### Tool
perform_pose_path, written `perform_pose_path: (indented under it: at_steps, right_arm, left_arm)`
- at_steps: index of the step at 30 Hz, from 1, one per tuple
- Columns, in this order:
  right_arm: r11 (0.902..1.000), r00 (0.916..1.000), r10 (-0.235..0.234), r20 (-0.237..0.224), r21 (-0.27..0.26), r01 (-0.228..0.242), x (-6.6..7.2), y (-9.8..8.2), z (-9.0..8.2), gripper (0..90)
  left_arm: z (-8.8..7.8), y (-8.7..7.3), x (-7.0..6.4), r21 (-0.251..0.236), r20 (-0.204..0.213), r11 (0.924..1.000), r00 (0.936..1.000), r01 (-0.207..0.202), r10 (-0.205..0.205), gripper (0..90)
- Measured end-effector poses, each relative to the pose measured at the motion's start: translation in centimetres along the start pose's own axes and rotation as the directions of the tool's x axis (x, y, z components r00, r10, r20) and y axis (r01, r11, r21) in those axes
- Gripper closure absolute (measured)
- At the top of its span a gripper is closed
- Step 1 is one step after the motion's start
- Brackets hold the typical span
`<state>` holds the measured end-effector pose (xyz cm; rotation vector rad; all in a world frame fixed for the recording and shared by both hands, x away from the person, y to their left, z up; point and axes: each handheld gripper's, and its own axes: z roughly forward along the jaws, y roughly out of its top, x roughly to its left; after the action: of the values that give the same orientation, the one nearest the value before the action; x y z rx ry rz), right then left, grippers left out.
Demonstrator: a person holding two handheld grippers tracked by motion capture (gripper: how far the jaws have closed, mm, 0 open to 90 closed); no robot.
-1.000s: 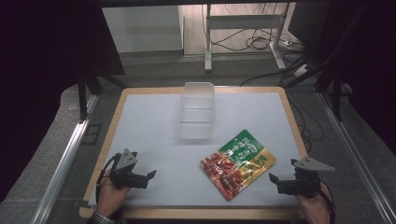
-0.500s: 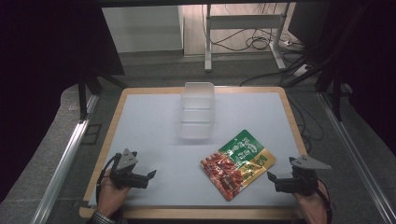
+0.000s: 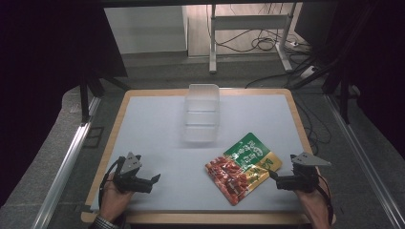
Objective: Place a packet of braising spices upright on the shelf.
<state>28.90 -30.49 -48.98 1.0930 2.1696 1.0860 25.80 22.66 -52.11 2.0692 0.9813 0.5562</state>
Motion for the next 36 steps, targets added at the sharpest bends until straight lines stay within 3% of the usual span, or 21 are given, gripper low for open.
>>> perform_pose_path:
  at_steps: [16,24,36]
  right_arm:
    - [0.9999,0.9992,-0.008,-0.038,0.015,0.008,0.0,1.4,2.9,0.6]
    - [0.9968,0.9995,-0.027,-0.016,0.074,0.028,-0.7,2.4,4.7,12.4]
    - [0.9889,0.9944,0.014,-0.105,0.148,0.002,-2.9,3.4,8.2,27.2]
  left_arm:
    - [0.3,0.1,-0.2,0.015,0.004,0.9998,0.9999,-0.017,0.017,0.0]
    - [0.4,0.1,-0.2,0.021,0.006,0.9996,0.9998,-0.021,0.021,0.0]
    - [0.5,0.1,-0.3,0.031,0.005,0.9991,0.9996,-0.029,0.029,0.0]
